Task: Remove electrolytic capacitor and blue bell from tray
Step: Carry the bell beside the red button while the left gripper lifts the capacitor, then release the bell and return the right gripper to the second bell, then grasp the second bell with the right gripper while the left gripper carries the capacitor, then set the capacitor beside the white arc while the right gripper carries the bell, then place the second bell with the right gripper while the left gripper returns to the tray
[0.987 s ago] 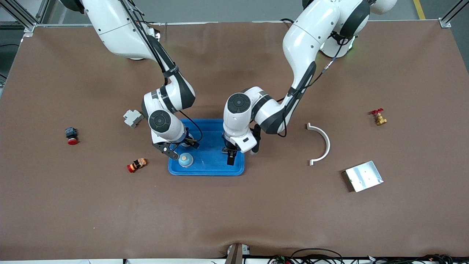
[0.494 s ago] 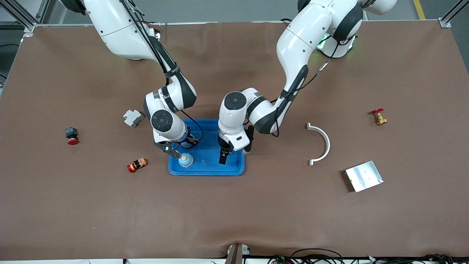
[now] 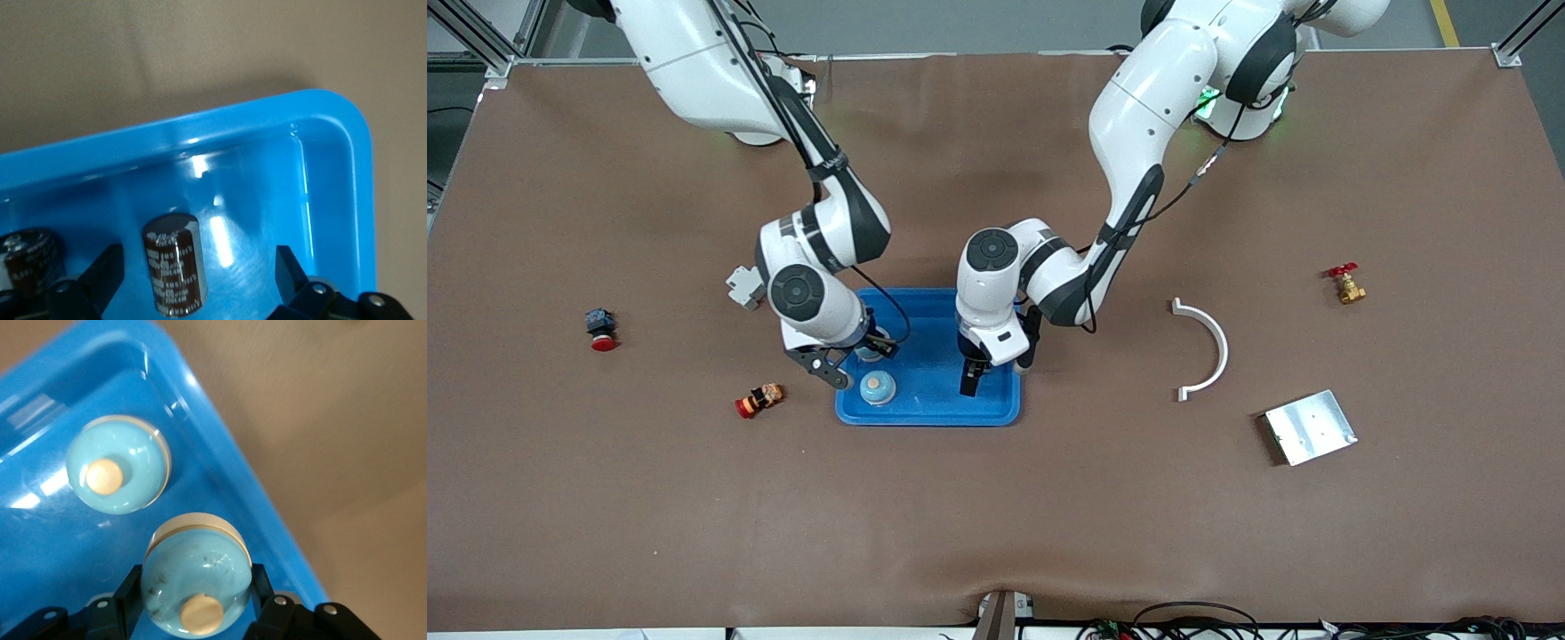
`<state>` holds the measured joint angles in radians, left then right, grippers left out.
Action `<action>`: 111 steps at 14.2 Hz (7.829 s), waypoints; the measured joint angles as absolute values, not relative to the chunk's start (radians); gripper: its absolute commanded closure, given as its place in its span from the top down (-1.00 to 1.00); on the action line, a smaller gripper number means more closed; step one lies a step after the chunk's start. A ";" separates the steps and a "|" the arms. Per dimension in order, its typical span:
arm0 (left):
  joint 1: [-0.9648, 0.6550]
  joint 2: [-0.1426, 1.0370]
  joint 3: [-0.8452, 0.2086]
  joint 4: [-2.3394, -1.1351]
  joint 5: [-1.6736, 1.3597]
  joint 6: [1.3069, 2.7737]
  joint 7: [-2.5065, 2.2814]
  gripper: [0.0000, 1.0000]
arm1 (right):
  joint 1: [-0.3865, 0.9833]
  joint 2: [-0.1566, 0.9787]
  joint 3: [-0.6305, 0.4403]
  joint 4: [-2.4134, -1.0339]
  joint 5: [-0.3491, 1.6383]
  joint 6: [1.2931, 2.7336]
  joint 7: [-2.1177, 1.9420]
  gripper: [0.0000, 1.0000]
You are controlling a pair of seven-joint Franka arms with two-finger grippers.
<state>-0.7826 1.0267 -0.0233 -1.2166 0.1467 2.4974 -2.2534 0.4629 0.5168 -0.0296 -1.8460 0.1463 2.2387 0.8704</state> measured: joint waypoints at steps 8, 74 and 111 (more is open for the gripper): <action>-0.792 1.028 -0.023 -1.214 0.147 2.488 -2.253 -1.00 | 0.124 0.411 -0.036 -1.858 0.149 2.005 0.160 -0.77; -0.289 0.495 -0.106 -2.127 0.190 2.653 -0.355 -1.00 | 0.460 0.734 -0.063 -1.504 0.196 2.121 0.836 -0.92; -0.526 0.643 -0.245 -1.623 0.163 2.341 -1.924 1.00 | 0.070 0.502 -0.112 -1.712 0.036 2.036 -0.076 1.00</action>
